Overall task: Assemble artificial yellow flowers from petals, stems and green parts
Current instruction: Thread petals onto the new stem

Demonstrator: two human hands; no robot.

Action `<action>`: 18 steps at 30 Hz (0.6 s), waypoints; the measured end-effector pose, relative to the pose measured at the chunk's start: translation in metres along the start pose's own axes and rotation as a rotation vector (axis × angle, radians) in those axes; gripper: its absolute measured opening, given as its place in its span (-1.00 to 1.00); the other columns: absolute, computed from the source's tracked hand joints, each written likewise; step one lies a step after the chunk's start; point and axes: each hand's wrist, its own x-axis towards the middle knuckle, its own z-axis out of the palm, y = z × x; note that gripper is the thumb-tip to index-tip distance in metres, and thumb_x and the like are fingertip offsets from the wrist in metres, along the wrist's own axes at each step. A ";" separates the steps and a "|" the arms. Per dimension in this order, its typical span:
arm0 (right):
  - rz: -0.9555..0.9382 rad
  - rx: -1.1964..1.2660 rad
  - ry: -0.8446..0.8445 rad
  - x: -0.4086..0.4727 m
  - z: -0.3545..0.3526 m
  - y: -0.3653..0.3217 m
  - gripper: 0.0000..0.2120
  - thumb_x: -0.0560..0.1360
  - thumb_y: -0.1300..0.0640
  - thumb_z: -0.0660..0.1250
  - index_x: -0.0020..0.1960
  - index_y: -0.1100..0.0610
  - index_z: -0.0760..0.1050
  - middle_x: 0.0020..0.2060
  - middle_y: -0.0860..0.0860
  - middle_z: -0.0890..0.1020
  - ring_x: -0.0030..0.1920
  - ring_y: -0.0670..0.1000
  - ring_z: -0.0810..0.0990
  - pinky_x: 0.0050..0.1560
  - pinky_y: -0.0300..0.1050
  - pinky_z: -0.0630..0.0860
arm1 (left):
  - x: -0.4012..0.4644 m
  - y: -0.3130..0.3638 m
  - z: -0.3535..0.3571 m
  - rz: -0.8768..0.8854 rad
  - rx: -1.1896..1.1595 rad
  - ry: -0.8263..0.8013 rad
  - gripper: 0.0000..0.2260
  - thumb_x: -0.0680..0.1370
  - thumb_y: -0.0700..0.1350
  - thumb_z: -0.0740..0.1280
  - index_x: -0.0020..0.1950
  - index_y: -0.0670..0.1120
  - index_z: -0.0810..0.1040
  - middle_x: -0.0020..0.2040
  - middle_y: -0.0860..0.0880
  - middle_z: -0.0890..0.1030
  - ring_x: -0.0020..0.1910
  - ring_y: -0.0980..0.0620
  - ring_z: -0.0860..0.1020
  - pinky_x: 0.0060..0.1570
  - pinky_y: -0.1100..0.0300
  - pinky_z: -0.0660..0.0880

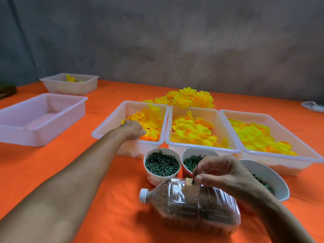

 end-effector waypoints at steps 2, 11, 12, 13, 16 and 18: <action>0.018 0.025 -0.054 0.001 -0.003 0.000 -0.89 0.31 0.15 0.53 -0.18 0.13 0.68 -0.26 0.09 0.69 -0.24 0.05 0.59 -0.22 -0.09 0.49 | 0.008 0.000 0.003 0.001 0.047 -0.058 -0.70 0.58 0.01 0.21 -0.21 -0.15 0.57 0.07 -0.26 0.57 0.21 -0.22 0.41 0.20 0.03 0.36; 0.018 0.069 -0.129 0.004 -0.009 -0.005 -0.91 0.31 0.20 0.51 -0.18 0.15 0.68 -0.22 0.10 0.68 -0.23 0.08 0.58 -0.24 -0.14 0.50 | 0.016 0.001 0.008 0.069 0.050 -0.034 -0.84 0.48 -0.14 0.38 0.01 -0.12 0.68 0.02 -0.08 0.67 0.04 -0.03 0.58 -0.10 0.19 0.43; 0.021 0.076 -0.123 0.003 -0.010 -0.006 -0.90 0.30 0.21 0.51 -0.18 0.17 0.68 -0.22 0.13 0.68 -0.23 0.09 0.59 -0.23 -0.13 0.50 | 0.017 -0.001 0.007 0.068 0.030 0.004 -0.83 0.47 -0.15 0.39 0.03 -0.13 0.68 0.06 -0.08 0.66 0.07 -0.03 0.58 -0.04 0.18 0.45; 0.022 0.080 -0.115 0.003 -0.010 -0.007 -0.89 0.30 0.22 0.51 -0.18 0.19 0.68 -0.21 0.17 0.68 -0.22 0.09 0.60 -0.22 -0.12 0.50 | 0.017 -0.002 0.006 0.060 -0.008 0.055 -0.82 0.47 -0.16 0.41 0.05 -0.13 0.68 0.08 -0.07 0.66 0.09 -0.03 0.57 0.01 0.17 0.45; 0.037 0.093 -0.088 0.003 -0.011 -0.008 -0.89 0.31 0.27 0.53 -0.17 0.23 0.67 -0.23 0.19 0.68 -0.25 0.05 0.61 -0.24 -0.16 0.51 | 0.014 -0.006 0.001 0.014 -0.161 0.251 -0.86 0.43 -0.13 0.47 -0.06 -0.14 0.70 -0.01 -0.09 0.68 -0.01 -0.03 0.59 -0.08 0.17 0.46; 0.058 0.100 -0.057 0.003 -0.011 -0.007 -0.90 0.30 0.25 0.53 -0.19 0.19 0.68 -0.27 0.16 0.68 -0.26 0.02 0.61 -0.24 -0.18 0.53 | 0.010 -0.007 0.001 -0.028 -0.255 0.355 -0.83 0.42 -0.06 0.49 -0.16 -0.17 0.70 -0.11 -0.12 0.68 -0.13 -0.05 0.58 -0.18 0.17 0.42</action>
